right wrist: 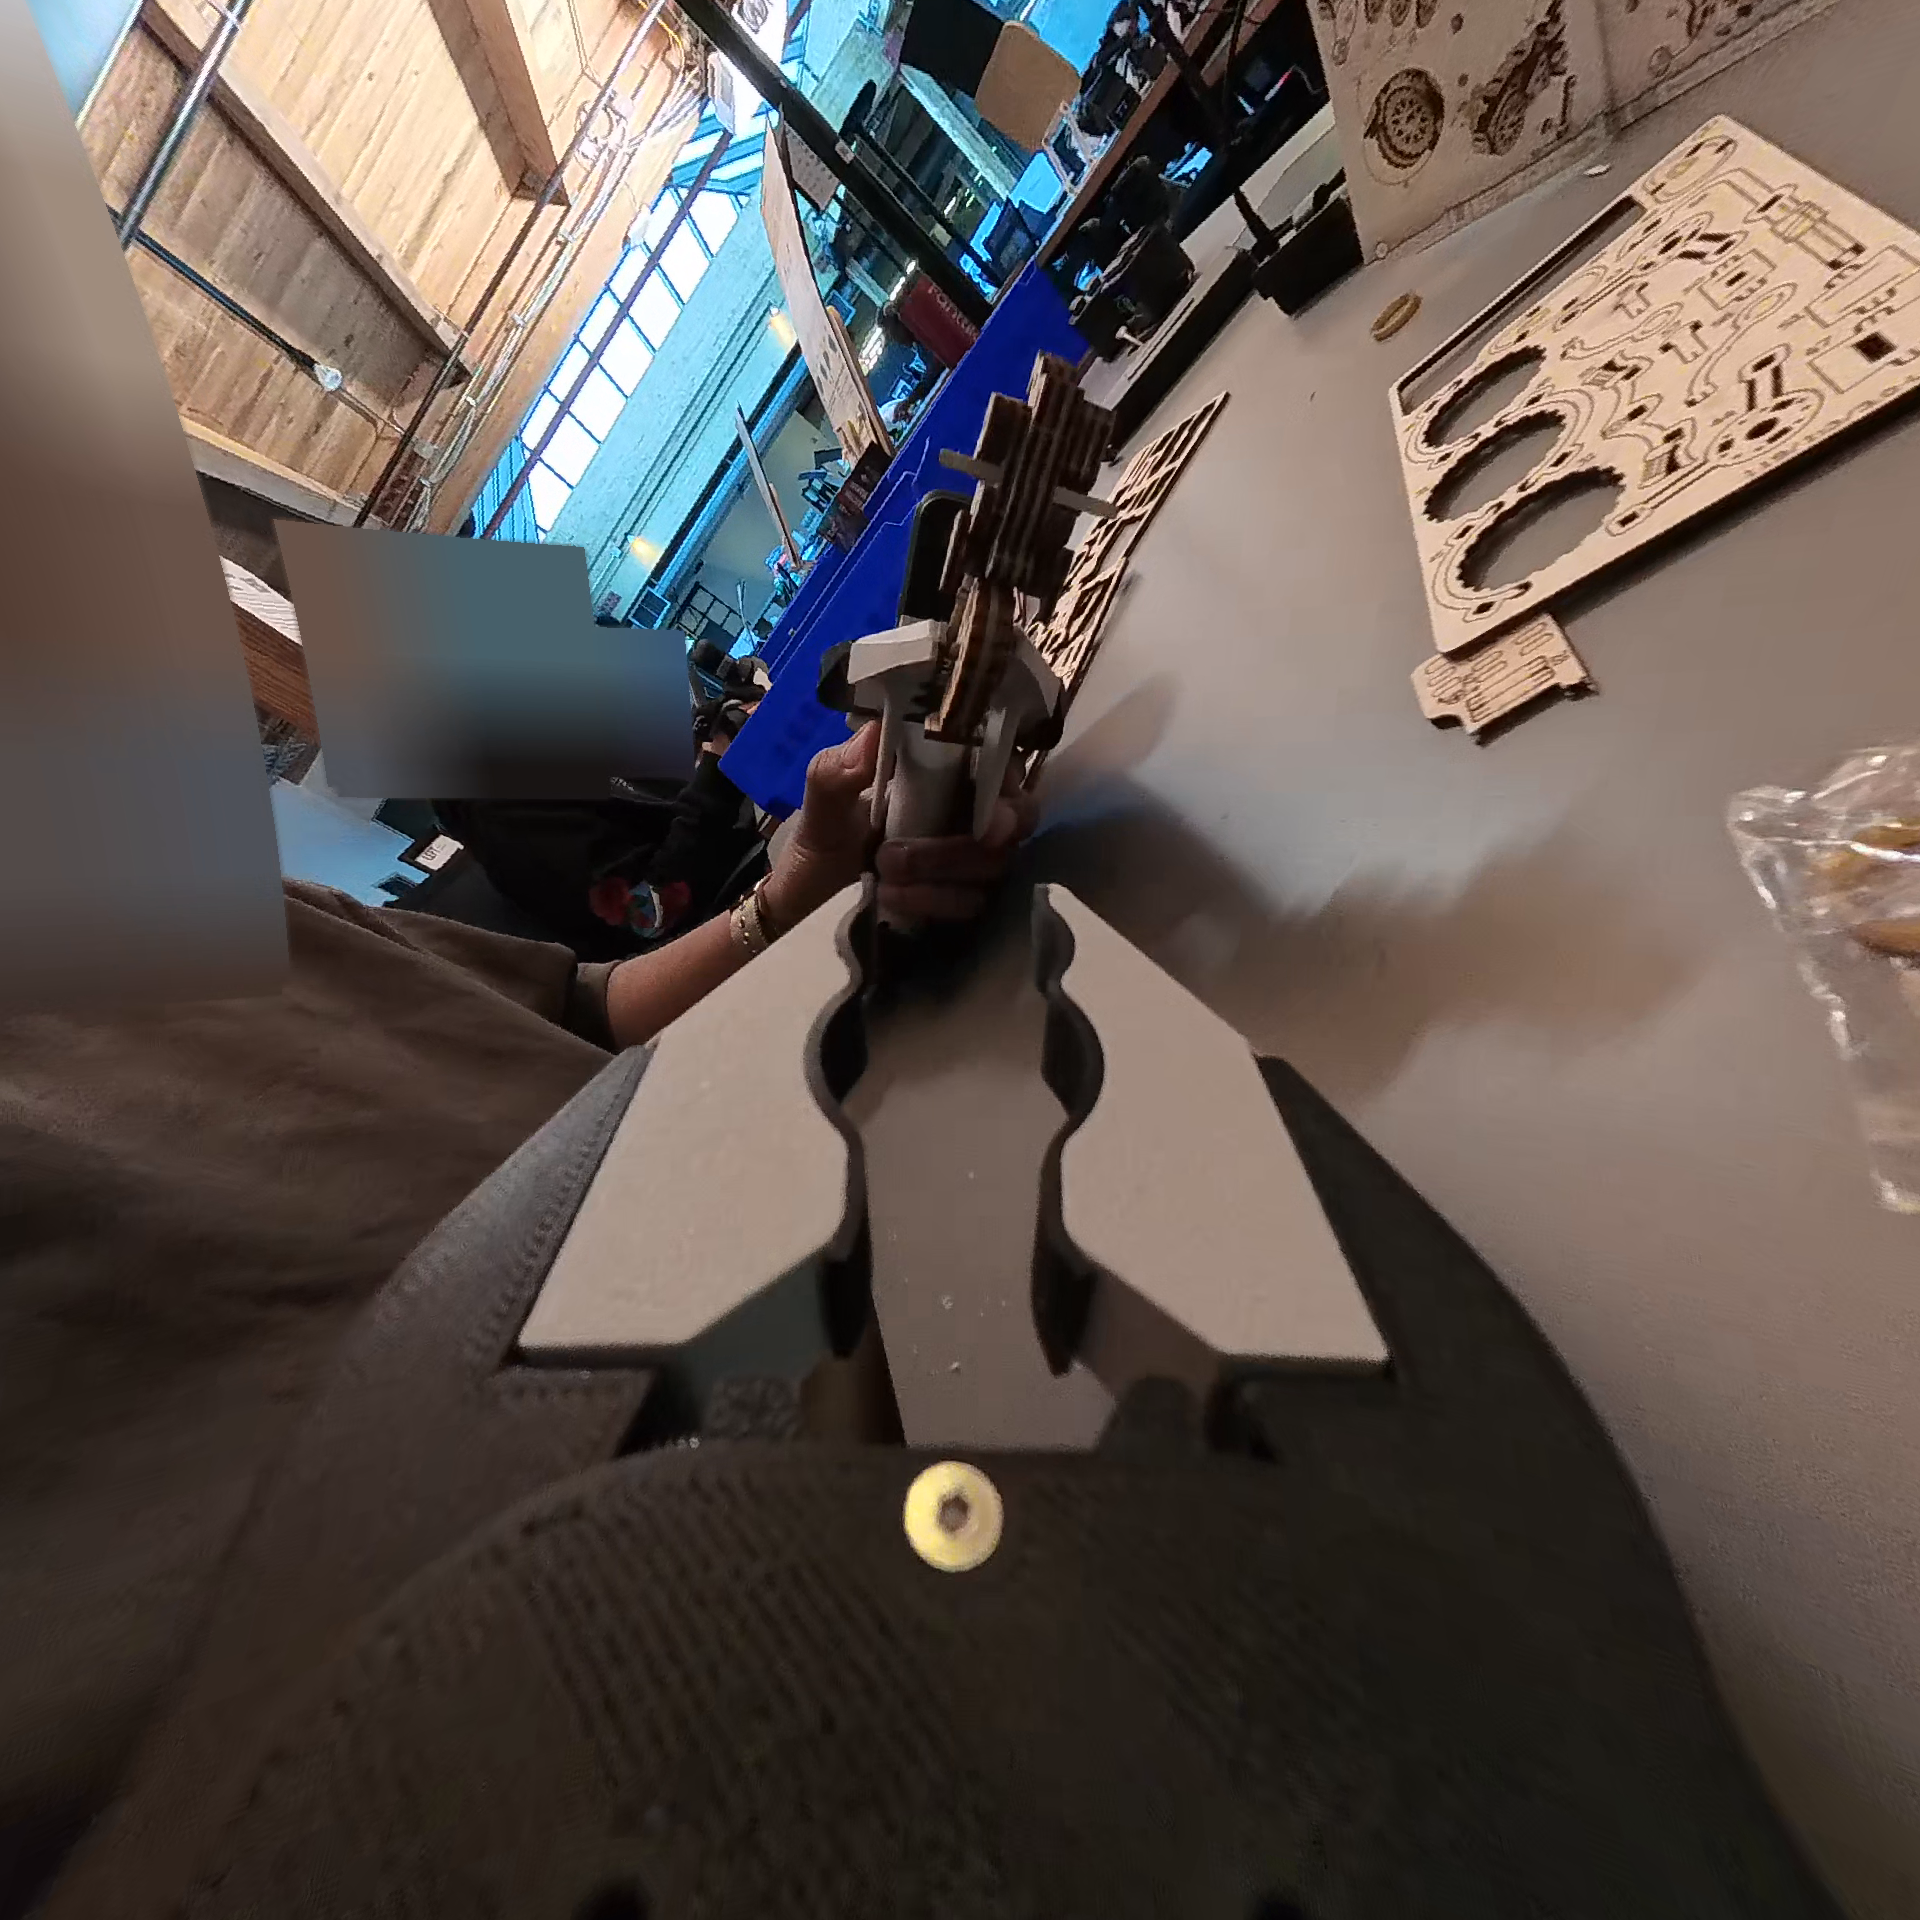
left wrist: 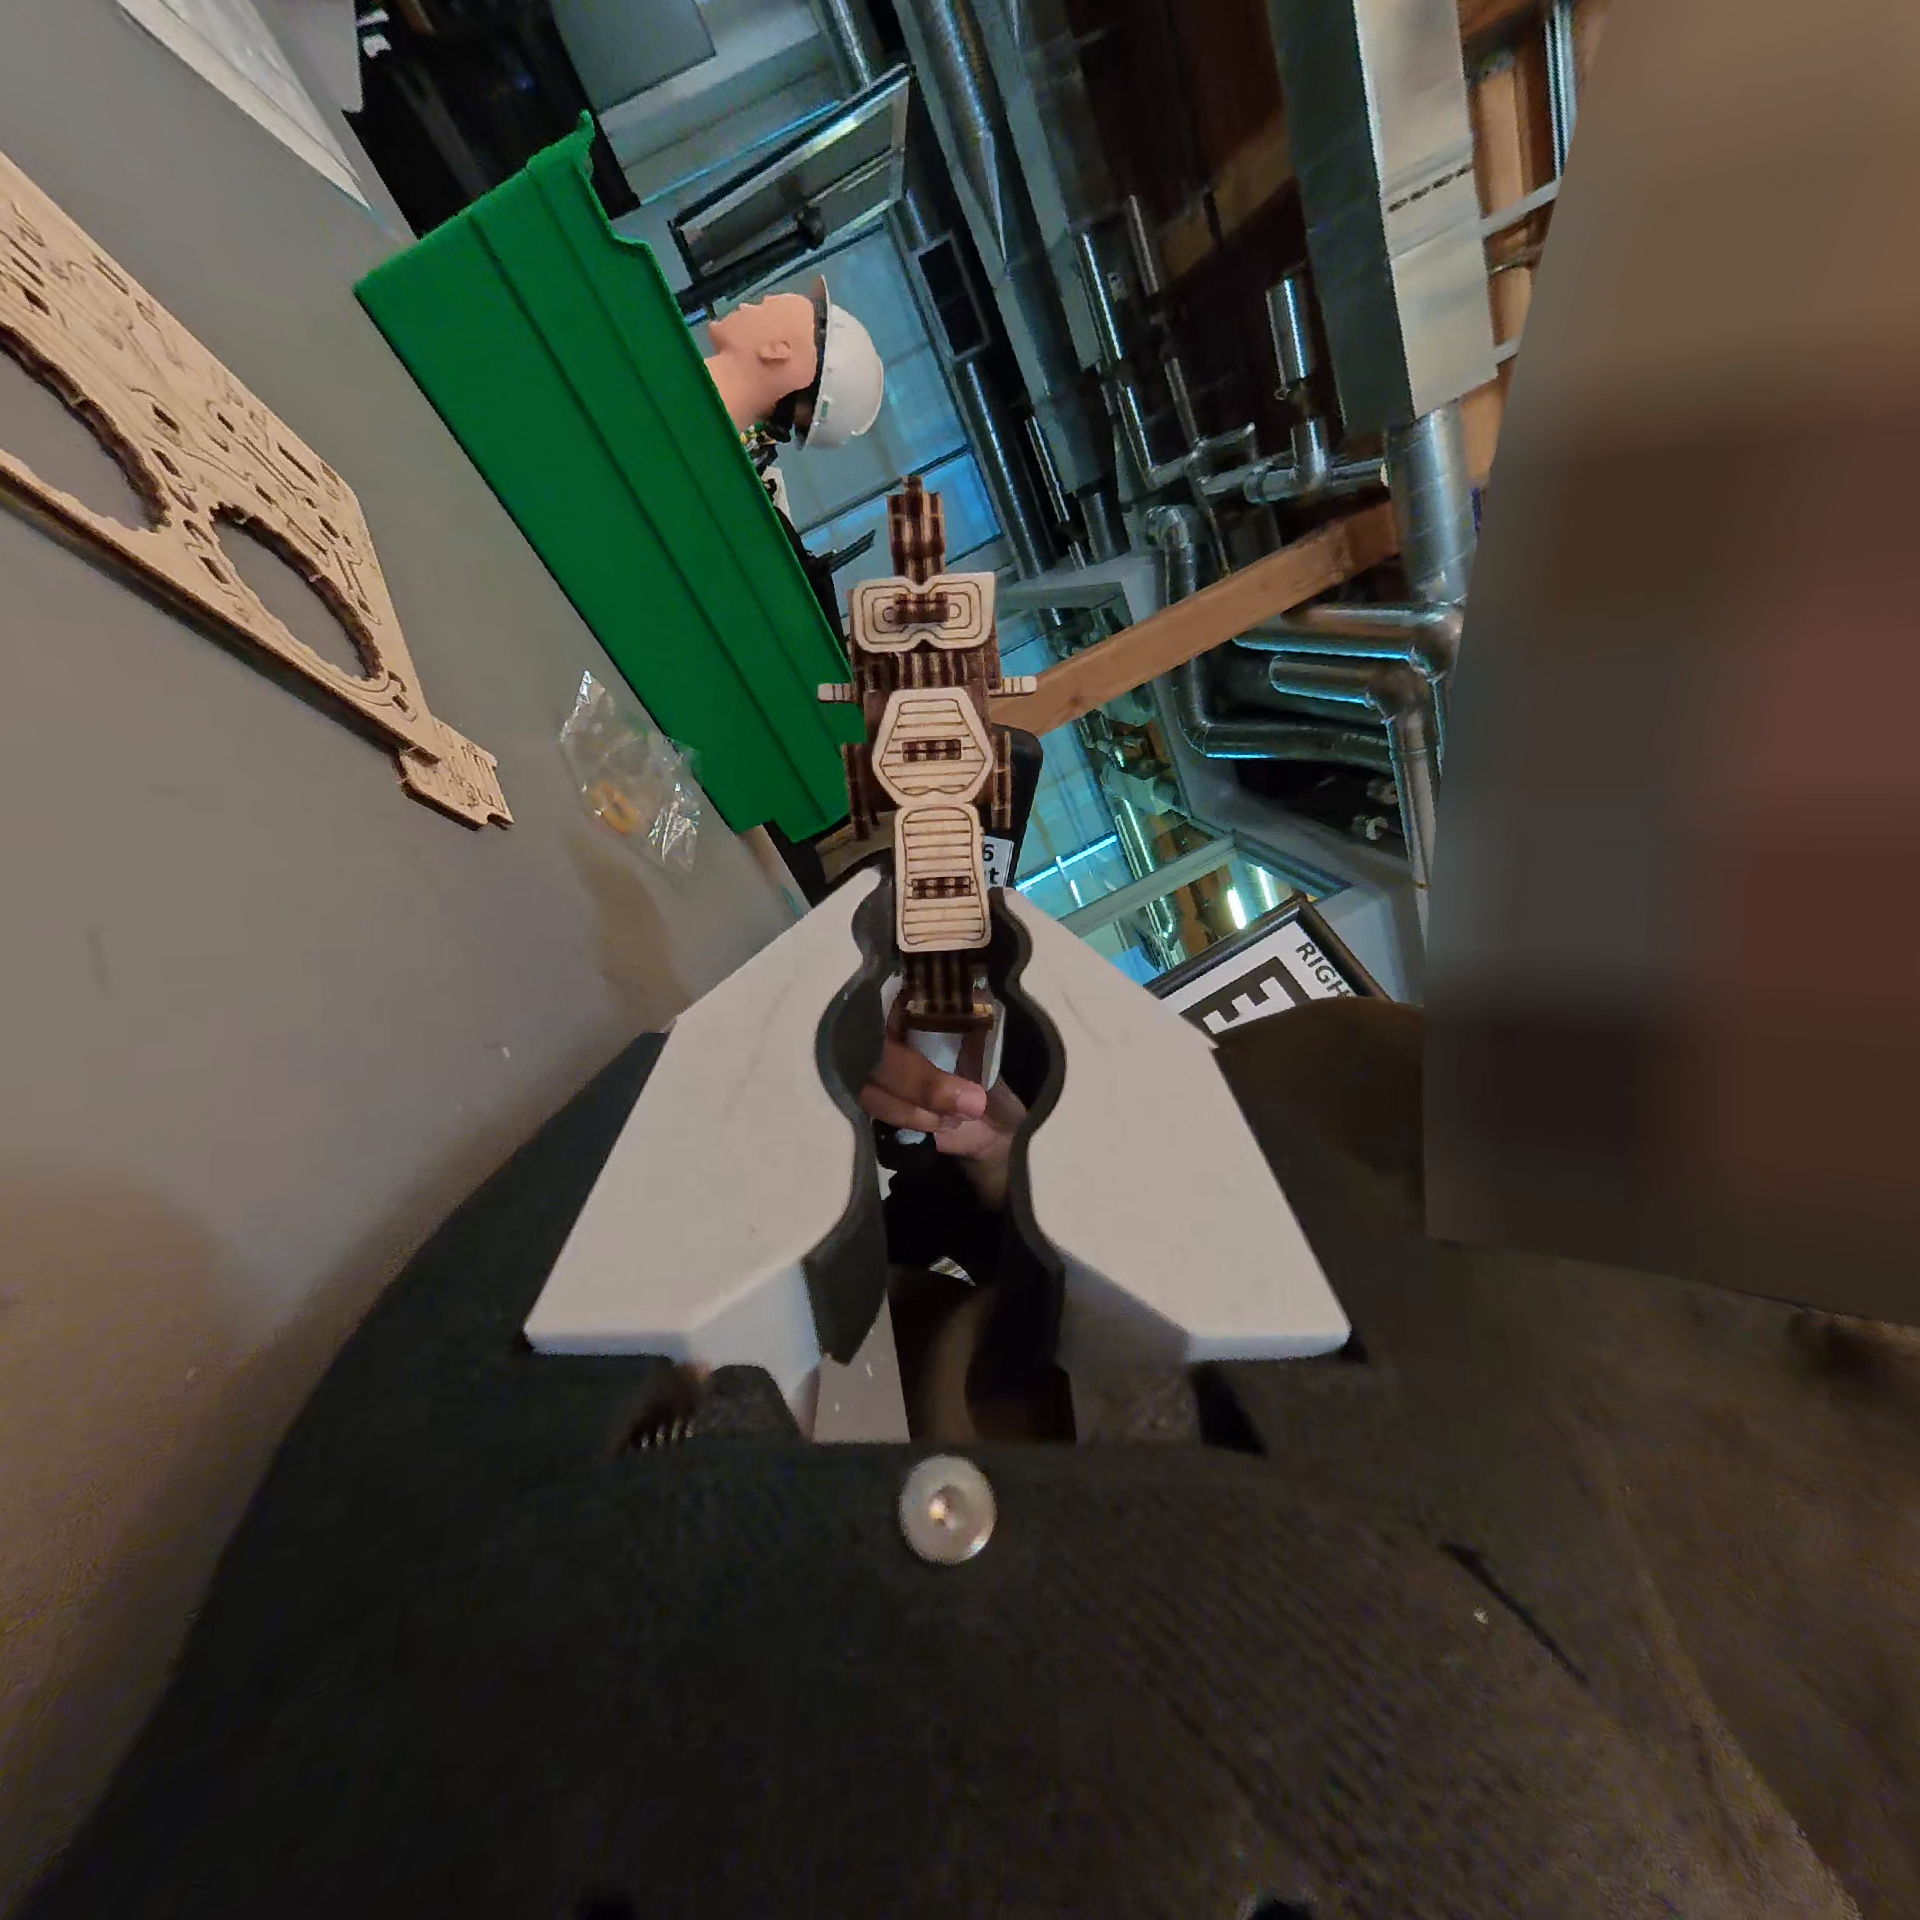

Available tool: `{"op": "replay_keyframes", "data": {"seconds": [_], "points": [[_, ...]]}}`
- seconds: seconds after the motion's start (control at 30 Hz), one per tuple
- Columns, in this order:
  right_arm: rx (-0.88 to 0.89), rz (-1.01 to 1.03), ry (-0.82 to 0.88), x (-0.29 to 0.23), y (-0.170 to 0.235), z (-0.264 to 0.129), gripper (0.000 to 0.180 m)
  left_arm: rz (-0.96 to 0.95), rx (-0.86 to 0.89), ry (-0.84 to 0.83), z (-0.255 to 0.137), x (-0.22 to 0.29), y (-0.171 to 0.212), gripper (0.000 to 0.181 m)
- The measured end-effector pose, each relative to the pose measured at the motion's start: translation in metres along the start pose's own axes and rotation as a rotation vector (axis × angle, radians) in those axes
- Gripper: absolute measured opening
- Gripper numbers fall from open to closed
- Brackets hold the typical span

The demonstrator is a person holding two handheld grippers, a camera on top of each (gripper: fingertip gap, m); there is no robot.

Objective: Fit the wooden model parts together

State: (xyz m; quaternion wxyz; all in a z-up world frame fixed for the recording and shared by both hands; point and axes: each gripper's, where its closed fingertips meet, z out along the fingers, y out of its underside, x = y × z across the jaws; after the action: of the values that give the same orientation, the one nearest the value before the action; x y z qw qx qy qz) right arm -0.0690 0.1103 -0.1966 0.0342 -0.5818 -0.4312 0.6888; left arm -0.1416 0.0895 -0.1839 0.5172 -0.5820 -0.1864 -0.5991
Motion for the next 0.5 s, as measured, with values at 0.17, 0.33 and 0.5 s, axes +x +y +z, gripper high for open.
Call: {"op": "replay_keyframes", "data": {"seconds": [0.17,0.33,0.5], "points": [[-0.012,-0.013,0.001,-0.003,0.003,0.001,0.027,0.007,-0.010,-0.008,0.001,0.000,0.002,0.014],[-0.012,-0.023,-0.005,-0.008,0.005,0.000,0.027,0.034,-0.038,-0.030,0.003,-0.002,0.008,0.014],[-0.008,-0.030,-0.009,-0.012,0.006,0.000,0.027,0.041,-0.053,-0.036,0.004,-0.002,0.010,0.014]]}}
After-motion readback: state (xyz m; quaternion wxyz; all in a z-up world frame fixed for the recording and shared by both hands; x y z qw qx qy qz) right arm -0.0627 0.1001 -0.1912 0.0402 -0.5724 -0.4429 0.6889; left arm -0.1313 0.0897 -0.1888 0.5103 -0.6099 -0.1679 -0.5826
